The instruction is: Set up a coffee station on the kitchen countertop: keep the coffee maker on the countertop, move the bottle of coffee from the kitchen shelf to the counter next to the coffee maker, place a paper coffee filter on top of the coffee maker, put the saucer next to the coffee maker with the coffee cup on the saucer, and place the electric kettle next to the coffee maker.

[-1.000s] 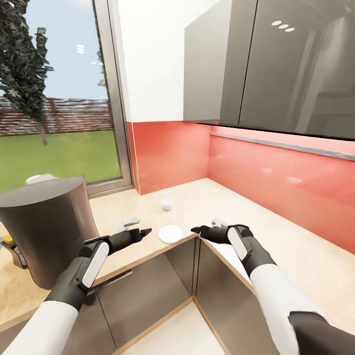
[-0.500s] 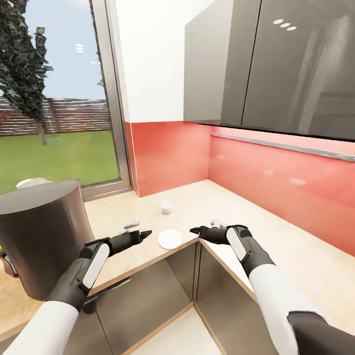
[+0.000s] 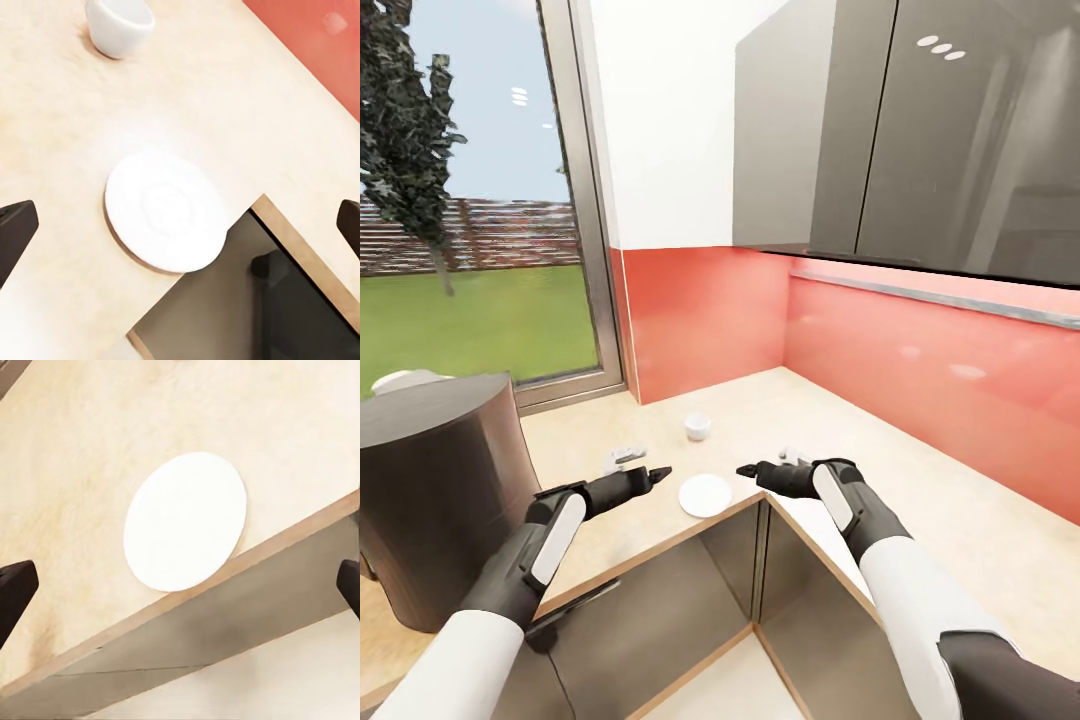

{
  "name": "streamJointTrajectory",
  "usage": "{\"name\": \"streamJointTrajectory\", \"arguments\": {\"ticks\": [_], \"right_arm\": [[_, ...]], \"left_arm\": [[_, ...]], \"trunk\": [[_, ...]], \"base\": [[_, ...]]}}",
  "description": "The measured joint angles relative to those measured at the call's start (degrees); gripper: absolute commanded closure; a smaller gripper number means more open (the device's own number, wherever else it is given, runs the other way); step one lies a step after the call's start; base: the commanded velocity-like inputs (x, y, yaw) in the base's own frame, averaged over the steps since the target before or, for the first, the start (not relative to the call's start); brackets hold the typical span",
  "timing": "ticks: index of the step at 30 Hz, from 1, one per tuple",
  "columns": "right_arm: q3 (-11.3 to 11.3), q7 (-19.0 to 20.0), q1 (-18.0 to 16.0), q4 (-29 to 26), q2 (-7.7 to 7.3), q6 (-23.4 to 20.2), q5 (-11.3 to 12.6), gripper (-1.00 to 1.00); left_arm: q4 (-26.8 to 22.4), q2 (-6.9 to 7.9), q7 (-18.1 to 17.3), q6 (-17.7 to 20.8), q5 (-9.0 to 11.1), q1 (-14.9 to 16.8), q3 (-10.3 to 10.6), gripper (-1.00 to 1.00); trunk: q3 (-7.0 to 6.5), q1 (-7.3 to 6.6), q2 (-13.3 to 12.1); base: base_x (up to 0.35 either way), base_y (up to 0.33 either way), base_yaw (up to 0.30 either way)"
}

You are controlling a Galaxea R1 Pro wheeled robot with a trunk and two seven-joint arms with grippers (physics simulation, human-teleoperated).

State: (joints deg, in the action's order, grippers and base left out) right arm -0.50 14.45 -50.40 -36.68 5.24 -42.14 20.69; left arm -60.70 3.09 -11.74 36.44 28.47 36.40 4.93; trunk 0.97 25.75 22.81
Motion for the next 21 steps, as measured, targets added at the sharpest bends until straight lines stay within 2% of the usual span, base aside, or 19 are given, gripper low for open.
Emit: {"name": "streamJointTrajectory", "arguments": {"ticks": [5, 8, 15, 21], "right_arm": [[3.2, 0.4, 0.0, 0.9, 0.83, 0.0, 0.2, -1.00], [3.8, 0.5, 0.0, 1.6, 1.41, 0.0, 0.2, -1.00], [3.9, 0.5, 0.0, 2.2, 1.54, 0.0, 0.2, -1.00], [3.9, 0.5, 0.0, 2.3, 1.46, 0.0, 0.2, -1.00]], "left_arm": [[0.1, -0.10, 0.0, 0.0, 0.1, 0.0, 0.0, -1.00], [0.4, -0.23, 0.0, 0.0, 0.1, 0.0, 0.0, -1.00], [0.7, -0.35, 0.0, 0.0, 0.1, 0.0, 0.0, -1.00], [0.8, -0.40, 0.0, 0.0, 0.1, 0.0, 0.0, -1.00]], "trunk": [[0.00, -0.02, 0.0], [0.00, -0.01, 0.0], [0.00, 0.00, 0.0], [0.00, -0.02, 0.0]], "base": [[0.149, 0.000, 0.000], [0.110, 0.000, 0.000], [0.021, 0.001, 0.000], [0.170, 0.055, 0.000]]}}
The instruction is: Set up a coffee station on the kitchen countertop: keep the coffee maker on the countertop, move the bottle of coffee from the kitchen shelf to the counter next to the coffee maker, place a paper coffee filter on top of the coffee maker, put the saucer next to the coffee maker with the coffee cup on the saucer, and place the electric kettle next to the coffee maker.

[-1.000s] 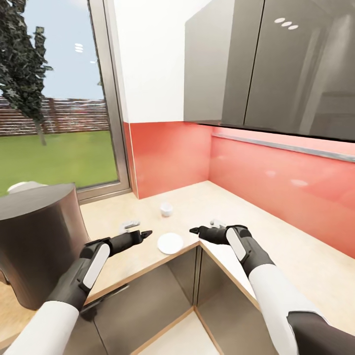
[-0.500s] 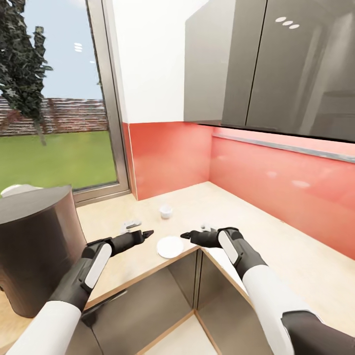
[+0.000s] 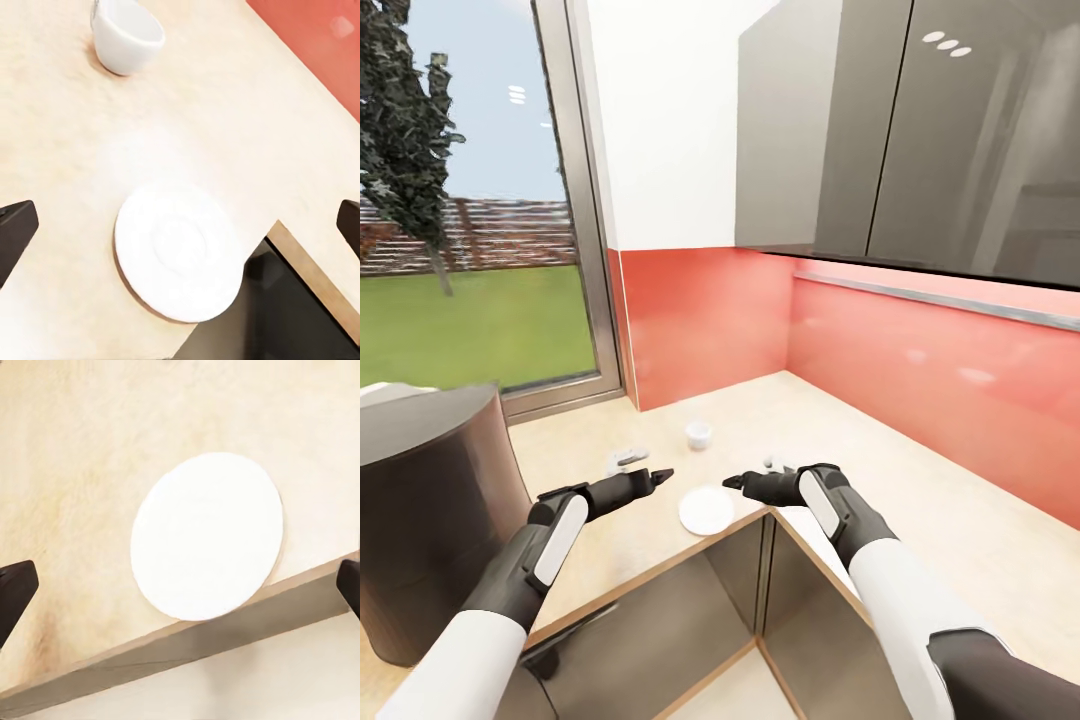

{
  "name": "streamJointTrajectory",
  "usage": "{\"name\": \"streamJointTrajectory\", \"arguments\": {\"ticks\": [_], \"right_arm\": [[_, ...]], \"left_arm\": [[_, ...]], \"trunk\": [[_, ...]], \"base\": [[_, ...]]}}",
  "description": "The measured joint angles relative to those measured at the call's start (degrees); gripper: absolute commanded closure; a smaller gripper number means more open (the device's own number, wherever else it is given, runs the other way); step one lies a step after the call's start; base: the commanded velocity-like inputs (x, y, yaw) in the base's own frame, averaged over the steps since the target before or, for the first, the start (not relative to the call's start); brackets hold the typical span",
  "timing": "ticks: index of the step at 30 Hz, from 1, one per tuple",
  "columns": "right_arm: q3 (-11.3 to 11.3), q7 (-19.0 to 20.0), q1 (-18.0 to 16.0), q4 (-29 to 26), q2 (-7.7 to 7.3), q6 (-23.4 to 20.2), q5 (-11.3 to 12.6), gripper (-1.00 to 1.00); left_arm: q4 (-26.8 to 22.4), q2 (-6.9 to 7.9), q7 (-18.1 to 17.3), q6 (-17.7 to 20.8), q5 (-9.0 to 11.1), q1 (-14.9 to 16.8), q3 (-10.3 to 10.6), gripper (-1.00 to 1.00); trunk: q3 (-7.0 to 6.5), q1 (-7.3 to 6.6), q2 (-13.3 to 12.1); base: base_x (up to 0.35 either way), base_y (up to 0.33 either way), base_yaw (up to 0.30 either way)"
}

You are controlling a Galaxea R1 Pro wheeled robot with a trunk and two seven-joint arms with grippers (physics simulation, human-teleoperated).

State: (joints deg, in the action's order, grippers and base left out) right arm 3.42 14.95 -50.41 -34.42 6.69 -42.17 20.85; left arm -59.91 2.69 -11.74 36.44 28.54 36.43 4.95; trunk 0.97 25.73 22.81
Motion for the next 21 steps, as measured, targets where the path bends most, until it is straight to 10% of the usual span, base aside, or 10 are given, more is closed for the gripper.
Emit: {"name": "streamJointTrajectory", "arguments": {"ticks": [21], "right_arm": [[0.0, 0.0, 0.0, -0.1, -0.10, 0.0, 0.0, -1.00]], "left_arm": [[0.8, -0.36, 0.0, 0.0, 0.0, -0.1, 0.0, -1.00]], "trunk": [[0.00, 0.00, 0.0]], "base": [[0.120, 0.002, 0.000]]}}
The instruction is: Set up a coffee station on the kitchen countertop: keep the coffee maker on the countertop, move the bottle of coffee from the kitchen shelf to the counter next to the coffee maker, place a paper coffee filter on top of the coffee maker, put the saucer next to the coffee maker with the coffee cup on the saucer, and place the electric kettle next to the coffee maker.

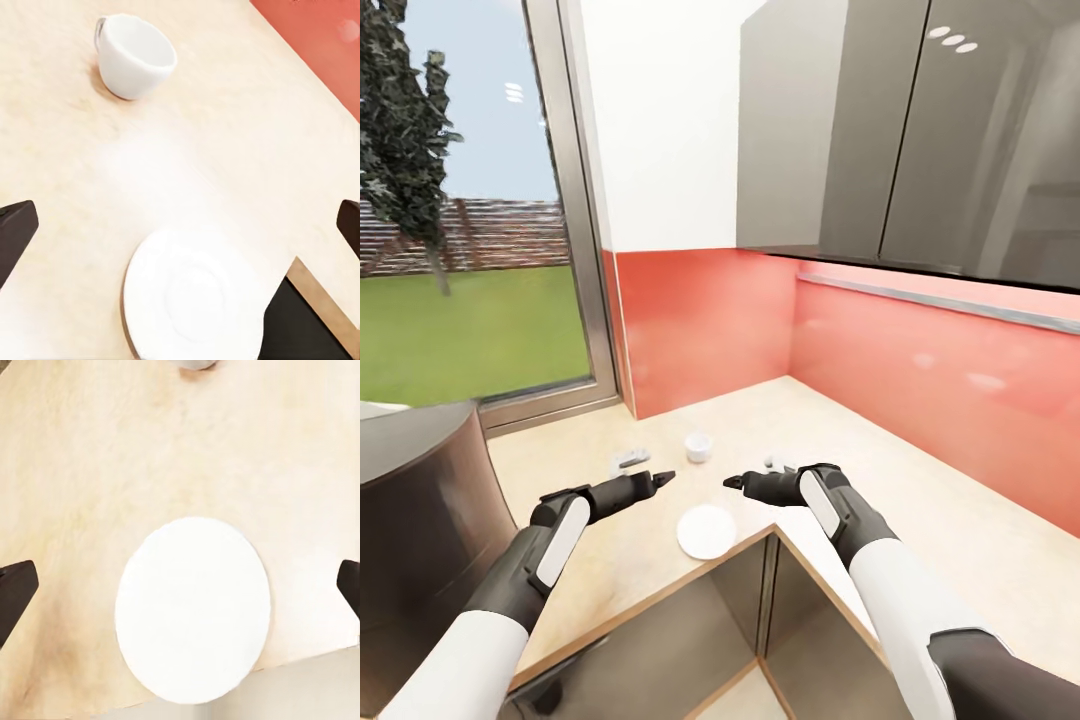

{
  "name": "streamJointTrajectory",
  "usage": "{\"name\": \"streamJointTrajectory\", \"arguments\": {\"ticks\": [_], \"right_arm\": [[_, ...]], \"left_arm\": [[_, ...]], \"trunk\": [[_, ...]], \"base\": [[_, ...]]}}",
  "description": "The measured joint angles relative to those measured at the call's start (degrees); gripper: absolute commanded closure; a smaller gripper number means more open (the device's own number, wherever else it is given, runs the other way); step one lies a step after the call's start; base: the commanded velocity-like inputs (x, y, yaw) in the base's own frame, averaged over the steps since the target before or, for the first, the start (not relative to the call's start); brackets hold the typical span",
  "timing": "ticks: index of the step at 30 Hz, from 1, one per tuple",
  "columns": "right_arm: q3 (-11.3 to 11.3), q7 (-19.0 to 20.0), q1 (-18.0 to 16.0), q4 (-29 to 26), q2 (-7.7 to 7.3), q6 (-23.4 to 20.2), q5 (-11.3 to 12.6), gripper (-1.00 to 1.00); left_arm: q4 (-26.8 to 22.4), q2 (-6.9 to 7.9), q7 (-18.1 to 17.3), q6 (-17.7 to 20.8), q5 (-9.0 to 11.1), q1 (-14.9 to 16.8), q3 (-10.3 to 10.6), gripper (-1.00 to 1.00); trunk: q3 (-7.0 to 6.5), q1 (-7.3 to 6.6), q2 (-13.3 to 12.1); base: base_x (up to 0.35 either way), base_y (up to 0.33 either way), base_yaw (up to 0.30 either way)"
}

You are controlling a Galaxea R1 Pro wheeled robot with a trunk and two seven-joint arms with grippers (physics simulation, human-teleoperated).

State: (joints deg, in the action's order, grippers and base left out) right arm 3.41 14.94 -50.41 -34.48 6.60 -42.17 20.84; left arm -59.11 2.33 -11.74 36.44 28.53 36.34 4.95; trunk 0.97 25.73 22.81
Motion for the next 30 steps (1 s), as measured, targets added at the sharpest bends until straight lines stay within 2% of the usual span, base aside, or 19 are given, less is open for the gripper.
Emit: {"name": "streamJointTrajectory", "arguments": {"ticks": [5, 9, 14, 23, 25, 30], "right_arm": [[0.0, 0.0, 0.0, 0.2, -0.04, -0.1, -0.1, -1.00], [0.0, 0.0, 0.0, 2.6, -0.08, 0.0, -0.2, -1.00], [0.0, 0.0, 0.0, 3.6, -0.08, 0.0, -0.2, -1.00], [0.0, 0.2, 0.0, 8.3, -0.01, 0.0, -0.1, -1.00], [0.0, 1.5, 0.1, 10.3, 0.03, 0.0, -0.2, -1.00], [0.1, 4.0, 0.1, 11.4, 0.09, 0.0, -0.3, -1.00]], "left_arm": [[0.1, 0.00, 0.0, 0.0, 0.0, 0.0, 0.0, -1.00], [0.4, -0.03, 0.0, 0.0, 0.0, 0.0, 0.0, -1.00], [2.7, -0.08, -0.1, -0.1, 0.2, 0.0, 0.0, -1.00], [6.9, -0.15, 0.0, -0.2, 1.8, 0.0, 0.0, -1.00], [8.7, -0.48, -0.1, -0.2, 2.5, 0.0, 0.0, -1.00], [9.2, -0.85, -0.3, -0.3, 3.1, 0.0, 0.1, -1.00]], "trunk": [[0.00, 0.01, 0.0], [0.00, 0.02, 0.0], [0.00, 0.01, 0.0], [0.00, 0.02, 0.0], [0.00, 0.02, 0.0], [0.00, 0.02, 0.0]], "base": [[0.063, 0.000, 0.000], [0.028, 0.000, 0.000], [0.101, 0.000, 0.000], [0.010, 0.000, 0.000], [0.000, 0.000, 0.000], [0.000, 0.000, 0.000]]}}
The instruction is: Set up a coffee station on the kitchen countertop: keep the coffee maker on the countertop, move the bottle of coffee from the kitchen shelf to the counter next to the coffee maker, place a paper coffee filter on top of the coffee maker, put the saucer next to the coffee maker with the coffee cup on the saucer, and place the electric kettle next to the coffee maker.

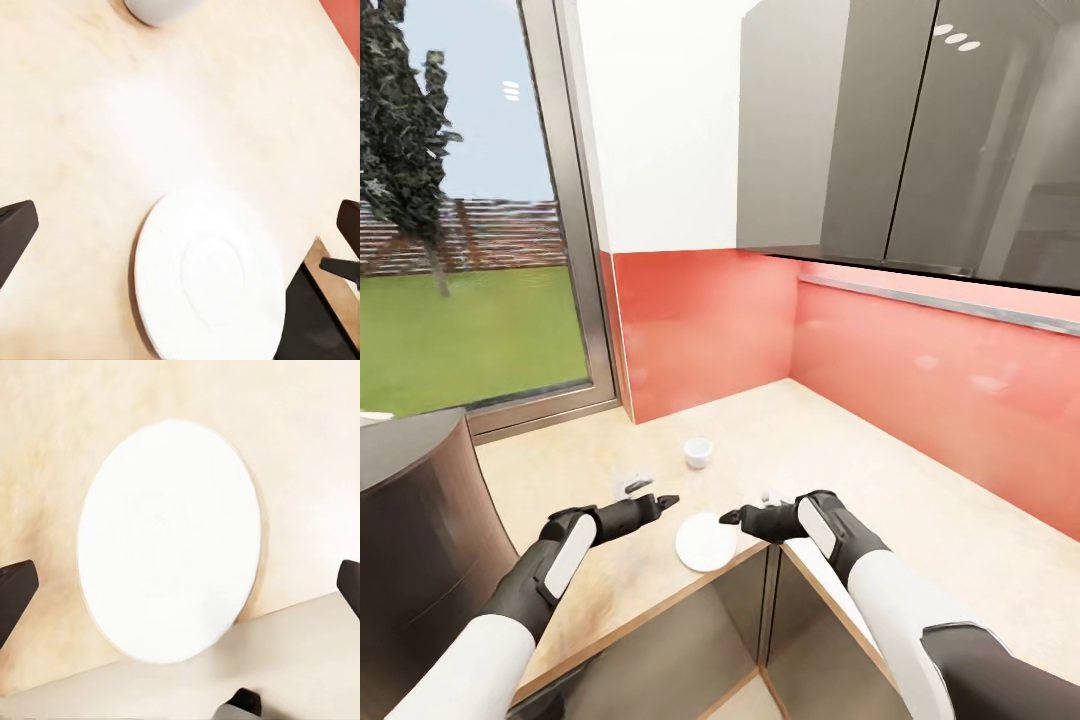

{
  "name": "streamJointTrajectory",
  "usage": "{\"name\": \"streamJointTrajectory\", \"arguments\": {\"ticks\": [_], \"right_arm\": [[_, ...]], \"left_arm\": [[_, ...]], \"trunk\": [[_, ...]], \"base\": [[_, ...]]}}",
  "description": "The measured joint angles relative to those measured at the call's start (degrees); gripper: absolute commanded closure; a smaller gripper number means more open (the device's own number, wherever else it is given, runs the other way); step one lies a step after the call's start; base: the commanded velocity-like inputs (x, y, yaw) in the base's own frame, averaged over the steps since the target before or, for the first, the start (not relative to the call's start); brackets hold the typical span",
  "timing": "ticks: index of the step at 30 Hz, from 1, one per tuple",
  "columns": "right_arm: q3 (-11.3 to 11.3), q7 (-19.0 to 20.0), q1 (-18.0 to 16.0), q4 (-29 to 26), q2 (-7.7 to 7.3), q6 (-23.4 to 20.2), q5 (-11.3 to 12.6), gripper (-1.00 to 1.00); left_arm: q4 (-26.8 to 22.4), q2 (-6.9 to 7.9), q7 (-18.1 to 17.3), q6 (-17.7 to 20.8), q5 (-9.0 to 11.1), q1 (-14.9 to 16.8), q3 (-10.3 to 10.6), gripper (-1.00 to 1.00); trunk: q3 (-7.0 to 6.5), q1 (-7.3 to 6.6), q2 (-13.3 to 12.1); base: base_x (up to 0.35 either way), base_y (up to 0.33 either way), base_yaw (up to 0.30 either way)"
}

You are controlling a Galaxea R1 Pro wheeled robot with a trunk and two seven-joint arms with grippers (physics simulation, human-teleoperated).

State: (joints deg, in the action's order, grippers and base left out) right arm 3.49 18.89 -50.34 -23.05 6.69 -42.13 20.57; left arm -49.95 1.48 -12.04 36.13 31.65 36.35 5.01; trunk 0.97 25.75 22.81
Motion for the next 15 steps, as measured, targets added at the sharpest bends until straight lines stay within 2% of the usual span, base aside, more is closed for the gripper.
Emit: {"name": "streamJointTrajectory", "arguments": {"ticks": [8, 12, 14, 15], "right_arm": [[0.1, 0.6, 0.0, 0.2, 0.08, 0.1, 0.0, -1.00], [0.1, 0.8, 0.0, 0.2, 0.10, 0.1, 0.0, -1.00], [0.1, 2.6, 0.1, 0.3, 0.07, 0.1, -0.1, -1.00], [0.1, 6.1, 0.1, 0.9, -0.01, 0.1, -0.3, -1.00]], "left_arm": [[0.1, -0.10, -0.6, 0.0, 0.3, 0.0, -0.1, -1.00], [0.1, -0.03, -0.8, 0.0, 1.8, 0.0, 0.0, -1.00], [0.1, 0.04, -0.9, 0.0, 3.2, 0.0, 0.0, -1.00], [0.1, 0.11, -1.0, 0.0, 4.3, 0.0, 0.1, -1.00]], "trunk": [[0.00, 0.00, 0.0], [0.00, 0.00, 0.0], [0.00, 0.00, 0.0], [0.00, 0.00, 0.0]], "base": [[0.000, 0.000, 0.000], [0.000, 0.000, 0.000], [0.000, 0.000, 0.000], [0.000, 0.000, 0.000]]}}
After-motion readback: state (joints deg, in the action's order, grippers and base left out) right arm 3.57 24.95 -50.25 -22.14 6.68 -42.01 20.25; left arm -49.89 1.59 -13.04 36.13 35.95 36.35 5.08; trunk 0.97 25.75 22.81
